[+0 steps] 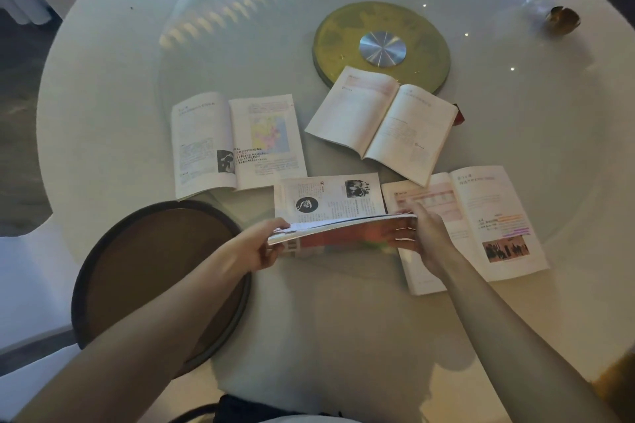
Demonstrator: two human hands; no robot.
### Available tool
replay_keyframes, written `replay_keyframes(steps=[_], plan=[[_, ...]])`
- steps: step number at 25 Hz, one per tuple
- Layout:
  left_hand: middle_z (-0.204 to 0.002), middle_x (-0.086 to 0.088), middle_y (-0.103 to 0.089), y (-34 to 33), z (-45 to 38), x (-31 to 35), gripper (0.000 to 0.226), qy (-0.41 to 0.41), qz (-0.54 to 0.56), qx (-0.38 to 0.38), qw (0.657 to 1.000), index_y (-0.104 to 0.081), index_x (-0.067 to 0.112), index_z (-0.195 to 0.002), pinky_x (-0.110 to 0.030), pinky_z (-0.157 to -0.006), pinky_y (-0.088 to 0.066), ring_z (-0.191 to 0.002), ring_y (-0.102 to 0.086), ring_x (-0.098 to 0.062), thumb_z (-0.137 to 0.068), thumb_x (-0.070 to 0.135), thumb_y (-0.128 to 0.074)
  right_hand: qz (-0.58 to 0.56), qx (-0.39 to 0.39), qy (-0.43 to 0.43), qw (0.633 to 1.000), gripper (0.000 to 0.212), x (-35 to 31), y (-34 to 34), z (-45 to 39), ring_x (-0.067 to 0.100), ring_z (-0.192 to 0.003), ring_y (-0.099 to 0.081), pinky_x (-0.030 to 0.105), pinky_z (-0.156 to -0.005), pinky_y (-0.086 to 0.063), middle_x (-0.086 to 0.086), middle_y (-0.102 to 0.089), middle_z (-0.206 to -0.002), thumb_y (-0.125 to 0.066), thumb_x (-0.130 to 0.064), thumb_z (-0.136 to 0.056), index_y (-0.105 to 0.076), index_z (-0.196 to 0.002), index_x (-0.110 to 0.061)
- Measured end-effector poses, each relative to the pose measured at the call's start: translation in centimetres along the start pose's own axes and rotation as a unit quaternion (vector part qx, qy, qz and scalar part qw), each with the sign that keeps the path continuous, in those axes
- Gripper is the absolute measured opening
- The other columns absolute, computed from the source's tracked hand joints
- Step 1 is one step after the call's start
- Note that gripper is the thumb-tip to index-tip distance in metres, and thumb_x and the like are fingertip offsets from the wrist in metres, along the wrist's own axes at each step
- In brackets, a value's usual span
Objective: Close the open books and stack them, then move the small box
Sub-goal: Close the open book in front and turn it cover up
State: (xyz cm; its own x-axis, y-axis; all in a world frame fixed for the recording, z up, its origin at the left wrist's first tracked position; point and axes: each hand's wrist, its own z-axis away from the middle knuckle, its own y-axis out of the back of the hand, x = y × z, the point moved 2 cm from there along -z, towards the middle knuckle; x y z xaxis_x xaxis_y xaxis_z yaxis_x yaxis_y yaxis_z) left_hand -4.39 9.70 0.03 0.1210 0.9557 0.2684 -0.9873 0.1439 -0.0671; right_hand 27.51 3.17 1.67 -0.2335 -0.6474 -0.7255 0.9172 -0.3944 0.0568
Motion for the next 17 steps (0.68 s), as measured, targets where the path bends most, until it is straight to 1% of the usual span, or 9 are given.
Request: replay_keyframes(steps=[3,5,7,8,10,12,13,15,17], plan=[[-0.046,0.005,-0.047,0.4,-0.6,1.6,0.03,0.003,-0.053,0.013,0.998,-0.057,0.02,-0.071,-0.008,-0.03,-0.028,-0.027,-0.039,-0.004,-0.089,0.043,-0.062,0.012,0.009,-0.005,1.0,0.056,-1.1,-1.0,-1.8,0.029,-0.066,-0.078,0.04,-0.064,-0.064,0.016,-0.08,-0.079,-0.044,-0.058,-0.104,-0.072,-0.101,-0.009],[-0.052,0.004,-0.047,0.6,-1.2,2.5,0.029,-0.044,-0.077,0.051,0.995,-0.06,0.018,-0.083,-0.011,-0.034,-0.026,-0.031,-0.04,-0.005,-0.091,0.046,-0.065,0.035,0.006,-0.007,0.999,0.058,-1.8,-1.7,-2.9,0.029,-0.068,-0.08,0.038,-0.061,-0.065,0.017,-0.082,-0.082,-0.038,-0.061,-0.105,-0.07,-0.1,-0.013],[-0.075,-0.001,-0.058,0.7,-1.8,3.5,0.028,-0.161,-0.115,0.12,0.973,-0.059,0.018,-0.104,-0.02,-0.047,-0.036,-0.052,-0.049,-0.01,-0.093,0.042,-0.066,0.069,0.002,-0.012,0.998,0.062,-2.3,-2.4,-4.2,0.027,-0.066,-0.08,0.035,-0.059,-0.062,0.016,-0.083,-0.082,-0.032,-0.063,-0.105,-0.07,-0.099,-0.015],[-0.085,-0.002,-0.062,0.6,-1.8,4.0,0.027,-0.211,-0.125,0.133,0.96,-0.06,0.018,-0.104,-0.026,-0.056,-0.041,-0.064,-0.053,-0.013,-0.095,0.044,-0.062,0.085,0.004,-0.016,0.996,0.064,-2.4,-2.6,-4.8,0.025,-0.065,-0.08,0.035,-0.06,-0.061,0.014,-0.082,-0.078,-0.029,-0.064,-0.106,-0.07,-0.098,-0.016],[-0.09,-0.001,-0.066,0.2,-1.9,4.5,0.037,-0.235,-0.106,0.107,0.96,-0.064,0.025,-0.092,-0.034,-0.073,-0.045,-0.079,-0.058,-0.017,-0.101,0.056,-0.046,0.117,0.011,-0.023,0.993,0.064,-2.3,-2.9,-6.1,0.022,-0.061,-0.075,0.034,-0.064,-0.057,0.007,-0.079,-0.068,-0.025,-0.064,-0.107,-0.07,-0.098,-0.019],[-0.095,0.003,-0.072,0.1,-2.3,4.6,0.061,-0.215,-0.087,0.08,0.97,-0.07,0.026,-0.096,-0.033,-0.081,-0.044,-0.089,-0.063,-0.017,-0.099,0.069,-0.028,0.14,0.014,-0.026,0.99,0.059,-2.0,-3.2,-7.0,0.016,-0.055,-0.066,0.03,-0.059,-0.055,0.002,-0.073,-0.063,-0.029,-0.064,-0.106,-0.071,-0.1,-0.023],[-0.098,0.003,-0.075,0.2,-2.6,4.6,0.068,-0.218,-0.093,0.076,0.968,-0.074,0.023,-0.1,-0.031,-0.082,-0.043,-0.092,-0.065,-0.017,-0.097,0.072,-0.027,0.158,0.015,-0.02,0.987,0.055,-1.9,-3.4,-7.3,0.013,-0.052,-0.063,0.028,-0.054,-0.053,0.0,-0.07,-0.065,-0.035,-0.063,-0.106,-0.071,-0.099,-0.023],[-0.1,0.003,-0.078,0.3,-3.3,4.5,0.056,-0.242,-0.104,0.077,0.962,-0.077,0.018,-0.104,-0.028,-0.082,-0.048,-0.097,-0.071,-0.02,-0.094,0.066,-0.05,0.22,0.011,0.017,0.975,0.038,-1.9,-3.7,-7.9,0.007,-0.061,-0.068,0.023,-0.051,-0.052,-0.004,-0.07,-0.079,-0.05,-0.052,-0.105,-0.072,-0.1,-0.022],[-0.093,0.002,-0.081,0.4,-4.1,4.4,0.037,-0.261,-0.09,0.051,0.96,-0.076,0.013,-0.105,-0.031,-0.08,-0.056,-0.099,-0.075,-0.028,-0.091,0.046,-0.07,0.266,0.019,0.062,0.962,0.024,-1.8,-3.8,-8.6,0.01,-0.085,-0.072,0.026,-0.06,-0.053,-0.001,-0.073,-0.1,-0.06,-0.038,-0.102,-0.072,-0.108,-0.018]])
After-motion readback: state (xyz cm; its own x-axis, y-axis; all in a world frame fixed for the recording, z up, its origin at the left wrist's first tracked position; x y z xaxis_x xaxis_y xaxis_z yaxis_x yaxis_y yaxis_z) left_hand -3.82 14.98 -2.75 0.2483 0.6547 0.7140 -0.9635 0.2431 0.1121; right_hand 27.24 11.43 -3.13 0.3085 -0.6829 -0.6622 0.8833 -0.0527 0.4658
